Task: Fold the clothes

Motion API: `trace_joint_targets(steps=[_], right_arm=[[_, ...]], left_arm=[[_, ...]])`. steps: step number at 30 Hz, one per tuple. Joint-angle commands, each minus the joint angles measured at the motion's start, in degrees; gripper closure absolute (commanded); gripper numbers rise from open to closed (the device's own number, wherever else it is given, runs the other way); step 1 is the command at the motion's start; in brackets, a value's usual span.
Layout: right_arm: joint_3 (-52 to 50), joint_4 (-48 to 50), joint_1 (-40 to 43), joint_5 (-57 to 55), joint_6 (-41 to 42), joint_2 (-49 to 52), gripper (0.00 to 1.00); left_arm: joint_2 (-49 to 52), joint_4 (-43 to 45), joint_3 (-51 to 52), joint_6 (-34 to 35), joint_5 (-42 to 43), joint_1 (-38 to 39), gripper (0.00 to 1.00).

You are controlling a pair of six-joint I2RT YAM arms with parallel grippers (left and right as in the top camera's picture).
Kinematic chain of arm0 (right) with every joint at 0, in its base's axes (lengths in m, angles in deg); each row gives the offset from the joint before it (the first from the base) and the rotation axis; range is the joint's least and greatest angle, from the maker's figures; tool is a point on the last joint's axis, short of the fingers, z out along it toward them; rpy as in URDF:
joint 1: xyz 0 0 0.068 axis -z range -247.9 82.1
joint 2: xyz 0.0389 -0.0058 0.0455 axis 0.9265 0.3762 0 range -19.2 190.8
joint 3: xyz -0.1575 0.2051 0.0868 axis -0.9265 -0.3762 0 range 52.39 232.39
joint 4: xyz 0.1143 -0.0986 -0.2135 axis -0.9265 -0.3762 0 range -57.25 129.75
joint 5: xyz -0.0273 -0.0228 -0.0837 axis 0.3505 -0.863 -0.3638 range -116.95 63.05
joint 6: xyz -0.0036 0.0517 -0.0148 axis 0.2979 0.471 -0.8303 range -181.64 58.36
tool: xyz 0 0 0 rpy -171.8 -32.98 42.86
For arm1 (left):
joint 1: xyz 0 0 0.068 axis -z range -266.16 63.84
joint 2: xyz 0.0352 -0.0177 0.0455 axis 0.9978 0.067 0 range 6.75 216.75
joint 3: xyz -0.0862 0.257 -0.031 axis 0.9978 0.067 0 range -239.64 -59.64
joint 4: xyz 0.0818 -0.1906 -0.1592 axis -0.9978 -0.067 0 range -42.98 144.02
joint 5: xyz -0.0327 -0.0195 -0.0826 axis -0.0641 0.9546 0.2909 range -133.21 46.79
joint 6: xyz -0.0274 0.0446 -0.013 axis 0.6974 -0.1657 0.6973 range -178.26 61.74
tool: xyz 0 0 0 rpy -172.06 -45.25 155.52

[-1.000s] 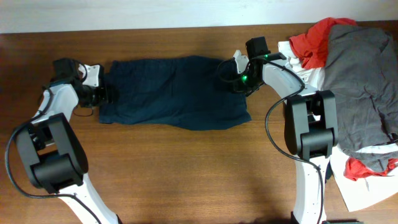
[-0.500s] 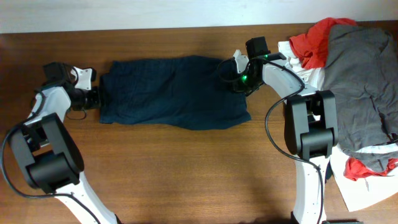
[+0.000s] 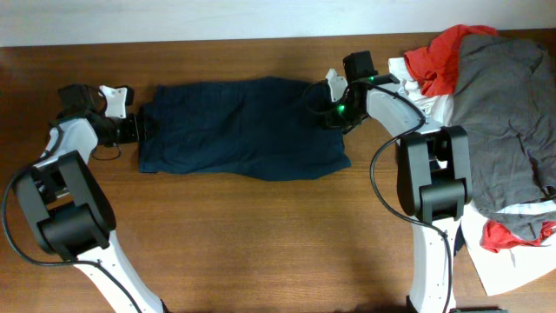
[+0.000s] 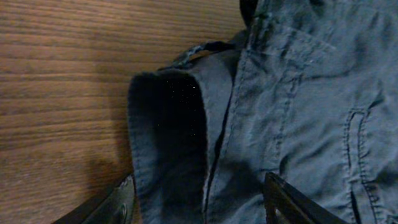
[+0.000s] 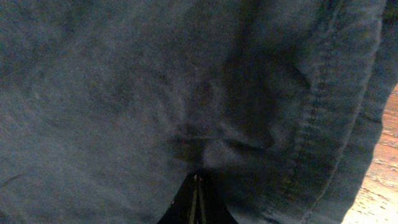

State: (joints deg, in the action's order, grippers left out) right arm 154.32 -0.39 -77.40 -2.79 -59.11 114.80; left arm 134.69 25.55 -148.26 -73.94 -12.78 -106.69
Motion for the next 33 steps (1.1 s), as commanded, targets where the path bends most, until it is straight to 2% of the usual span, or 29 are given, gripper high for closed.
trace_joint_targets(steps=[1, 6, 9, 11, 13, 14, 15, 17, 26, 30, 33], right_arm=[[-0.15, 0.02, 0.15, -0.90, -0.52, 2.49, 0.96], [-0.15, -0.07, 0.15, -0.92, -0.52, 2.49, 0.96], [-0.15, -0.09, 0.15, -1.53, -0.50, 2.49, 0.96], [-0.15, -0.11, 0.15, -1.75, -0.50, 2.49, 0.96], [-0.15, -0.11, 0.15, -1.73, -0.50, 2.49, 0.96], [-0.15, -0.11, 0.15, -1.73, -0.50, 2.49, 0.96], [-0.15, -0.13, 0.15, -1.73, -0.50, 2.49, 0.96], [-0.15, -0.57, 0.15, -1.70, -0.46, 2.49, 0.96], [-0.15, -2.93, 0.09, 0.76, 4.87, 2.49, 0.96], [-0.15, -2.93, 0.09, 0.90, 5.99, 2.49, 0.96], [-0.15, -2.95, 0.00, 0.90, 5.99, 2.49, 0.96]], left_arm=[[7.13, -3.56, 3.50, -0.13, 0.24, 0.79, 0.34], [7.13, -6.34, 3.50, -0.50, 2.86, 0.98, 0.34], [7.13, -7.61, 3.50, -0.48, 4.57, 1.51, 0.44], [7.13, -9.20, 3.50, -0.48, 5.25, 1.81, 0.57], [7.13, -10.19, 3.50, -0.48, 5.38, 2.01, 0.76], [7.08, -10.19, 3.48, -0.44, 5.40, 1.92, 0.95], [7.04, -10.23, 3.34, 0.15, 5.40, 1.84, 0.99], [6.99, -11.98, 1.64, 2.67, 5.49, 1.16, 0.99], [6.03, -30.40, -17.27, 2.71, 5.79, -0.74, 0.99], [3.82, -34.67, -22.36, 2.71, 5.84, -0.37, 1.00], [0.76, -34.73, -22.56, 2.45, 5.79, 0.26, 1.00]])
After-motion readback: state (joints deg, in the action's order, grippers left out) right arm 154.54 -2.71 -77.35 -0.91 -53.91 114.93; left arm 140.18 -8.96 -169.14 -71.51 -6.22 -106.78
